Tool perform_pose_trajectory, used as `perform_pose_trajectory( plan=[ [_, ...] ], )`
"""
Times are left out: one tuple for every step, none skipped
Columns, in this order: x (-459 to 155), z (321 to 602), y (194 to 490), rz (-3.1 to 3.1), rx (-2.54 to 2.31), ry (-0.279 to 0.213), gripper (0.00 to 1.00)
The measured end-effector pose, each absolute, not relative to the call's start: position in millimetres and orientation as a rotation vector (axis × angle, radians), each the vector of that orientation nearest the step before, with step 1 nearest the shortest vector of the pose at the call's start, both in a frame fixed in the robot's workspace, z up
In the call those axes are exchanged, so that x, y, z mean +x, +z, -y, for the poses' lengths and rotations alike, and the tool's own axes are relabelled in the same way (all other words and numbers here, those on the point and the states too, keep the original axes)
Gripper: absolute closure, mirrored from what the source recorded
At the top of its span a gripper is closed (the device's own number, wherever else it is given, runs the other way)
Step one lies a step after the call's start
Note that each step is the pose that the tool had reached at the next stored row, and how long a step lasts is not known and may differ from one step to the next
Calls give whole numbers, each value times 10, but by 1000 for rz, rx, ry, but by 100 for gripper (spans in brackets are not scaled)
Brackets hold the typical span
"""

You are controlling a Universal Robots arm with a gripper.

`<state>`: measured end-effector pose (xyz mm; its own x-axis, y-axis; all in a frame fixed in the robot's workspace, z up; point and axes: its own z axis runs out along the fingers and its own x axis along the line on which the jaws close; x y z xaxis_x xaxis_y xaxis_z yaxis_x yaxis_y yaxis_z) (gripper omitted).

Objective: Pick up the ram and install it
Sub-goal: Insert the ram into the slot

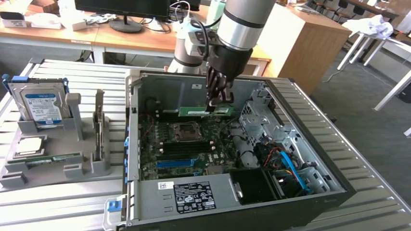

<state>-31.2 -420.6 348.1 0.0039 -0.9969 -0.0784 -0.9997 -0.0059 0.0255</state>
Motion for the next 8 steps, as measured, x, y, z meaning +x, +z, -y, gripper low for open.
perform_pose_trajectory(
  plan=[
    [-312, 4206, 3479, -2188, -2199, 114, 88],
    [-312, 4206, 3477, -2188, -2199, 114, 88],
    [-312, 4206, 3475, -2188, -2199, 114, 88],
    [-312, 4206, 3473, -2188, -2199, 114, 88],
    [-312, 4206, 3471, -2188, -2199, 114, 88],
    [-312, 4206, 3469, -2188, -2199, 114, 88],
    [-312, 4206, 3467, -2188, -2199, 114, 88],
    [-312, 4206, 3465, -2188, -2199, 114, 88]
  ],
)
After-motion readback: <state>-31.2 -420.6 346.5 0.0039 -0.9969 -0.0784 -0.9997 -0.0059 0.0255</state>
